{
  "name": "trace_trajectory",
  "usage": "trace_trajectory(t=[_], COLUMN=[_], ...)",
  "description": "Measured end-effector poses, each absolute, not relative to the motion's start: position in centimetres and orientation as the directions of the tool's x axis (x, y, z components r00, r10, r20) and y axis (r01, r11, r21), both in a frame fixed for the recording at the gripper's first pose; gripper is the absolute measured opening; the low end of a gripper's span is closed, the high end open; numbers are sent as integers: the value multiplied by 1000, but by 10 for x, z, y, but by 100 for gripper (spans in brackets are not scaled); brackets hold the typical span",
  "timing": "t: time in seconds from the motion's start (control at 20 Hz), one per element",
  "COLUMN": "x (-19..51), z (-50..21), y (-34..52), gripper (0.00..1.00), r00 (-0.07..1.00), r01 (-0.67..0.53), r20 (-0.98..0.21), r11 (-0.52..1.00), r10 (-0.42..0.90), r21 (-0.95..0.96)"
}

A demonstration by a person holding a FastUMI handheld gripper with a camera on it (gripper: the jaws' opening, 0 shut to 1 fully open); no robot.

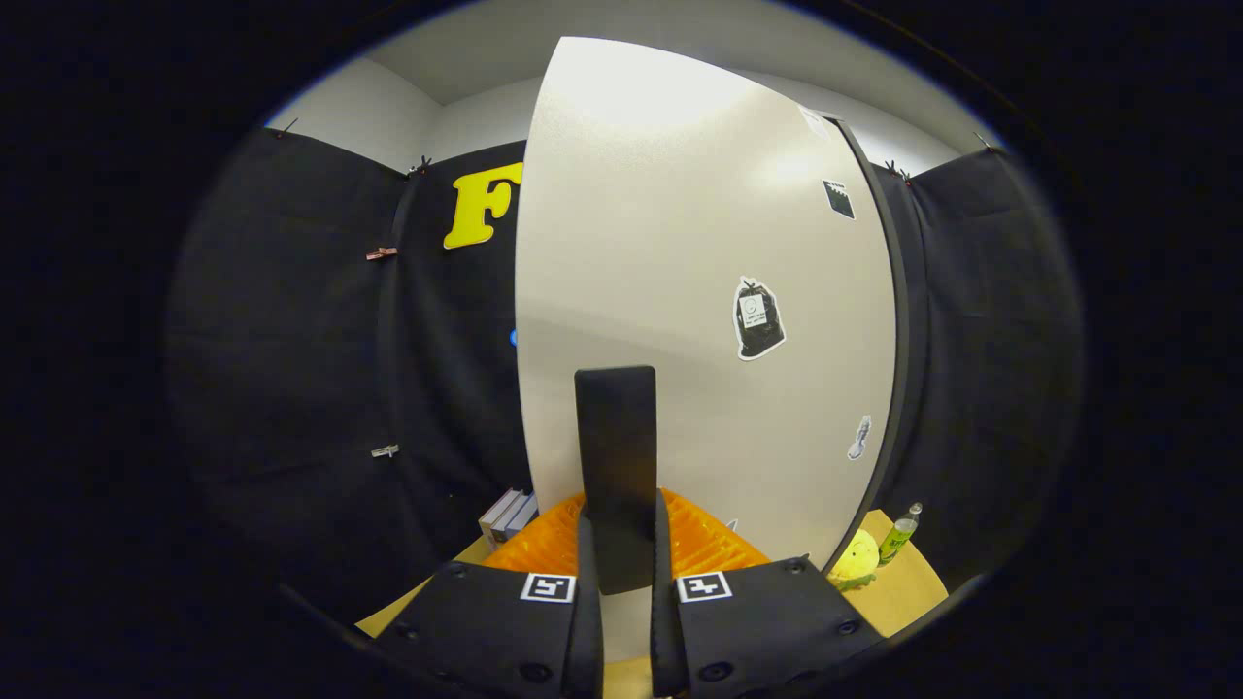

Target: Open the shoe cabinet door, grab the shoes and put them into the shoe cabinet, then close the shoe cabinet door.

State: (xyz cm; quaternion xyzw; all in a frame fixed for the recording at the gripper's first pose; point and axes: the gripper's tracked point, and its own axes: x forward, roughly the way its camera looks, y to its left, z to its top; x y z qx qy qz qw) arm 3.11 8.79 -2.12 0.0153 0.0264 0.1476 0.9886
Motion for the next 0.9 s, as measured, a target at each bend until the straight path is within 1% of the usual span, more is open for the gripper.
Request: trace_trajectory(t=[0.6, 0.9], x=[-25, -39], z=[-19, -19], y=[0, -45], gripper=[23, 22], r00=[955, 973], r01=[-294, -230], r20=[-36, -18], r11=[956, 972], r10=[294, 231], r21=[28, 48])
